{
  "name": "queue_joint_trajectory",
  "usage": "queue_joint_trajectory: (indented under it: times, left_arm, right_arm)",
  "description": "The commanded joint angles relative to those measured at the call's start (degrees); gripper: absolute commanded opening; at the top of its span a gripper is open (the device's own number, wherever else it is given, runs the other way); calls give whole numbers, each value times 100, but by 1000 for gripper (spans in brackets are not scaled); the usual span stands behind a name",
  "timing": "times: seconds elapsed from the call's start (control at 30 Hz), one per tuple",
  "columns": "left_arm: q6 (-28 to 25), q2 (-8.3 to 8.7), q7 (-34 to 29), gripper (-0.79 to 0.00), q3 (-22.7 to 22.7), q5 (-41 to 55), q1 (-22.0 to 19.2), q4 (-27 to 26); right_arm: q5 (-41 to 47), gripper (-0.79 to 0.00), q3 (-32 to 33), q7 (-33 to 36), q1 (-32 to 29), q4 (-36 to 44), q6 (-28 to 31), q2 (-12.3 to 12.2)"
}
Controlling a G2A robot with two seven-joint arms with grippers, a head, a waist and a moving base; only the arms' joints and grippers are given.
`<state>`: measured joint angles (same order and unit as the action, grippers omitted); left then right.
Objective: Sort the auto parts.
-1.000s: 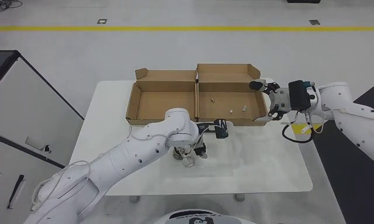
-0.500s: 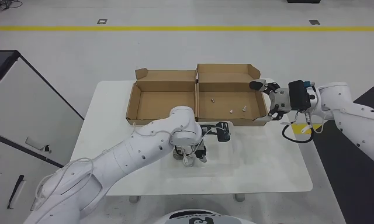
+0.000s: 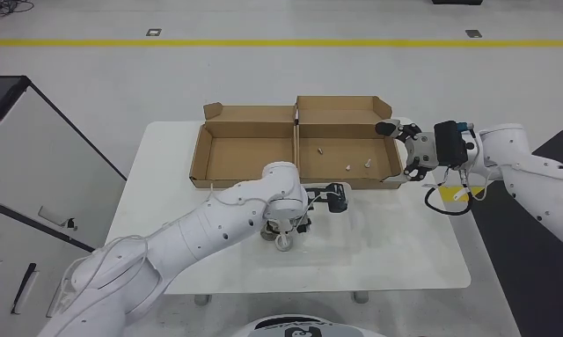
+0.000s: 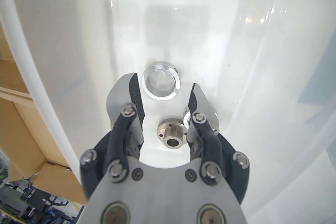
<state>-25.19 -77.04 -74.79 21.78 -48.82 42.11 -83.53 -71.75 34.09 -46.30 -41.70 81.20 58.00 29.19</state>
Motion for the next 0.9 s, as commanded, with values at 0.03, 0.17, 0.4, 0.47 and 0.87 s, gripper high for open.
queue_joint_trajectory:
  times: [0.03,0.17,0.4,0.47,0.87]
  left_arm:
    - [42,1,13,-400,25,-60,4,17]
    - [115,-1,139,-406,44,-231,31,41]
    - [102,-39,365,-434,29,-388,79,297]
    - [74,-52,394,-434,41,-359,75,365]
    - [72,-155,384,-536,-5,-446,48,602]
  right_arm:
    - [0,0,0,0,0,-1,0,0]
    - [0,0,0,0,0,-1,0,0]
    - [0,0,0,0,0,-1,0,0]
    - [0,0,0,0,0,-1,0,0]
    - [0,0,0,0,0,-1,0,0]
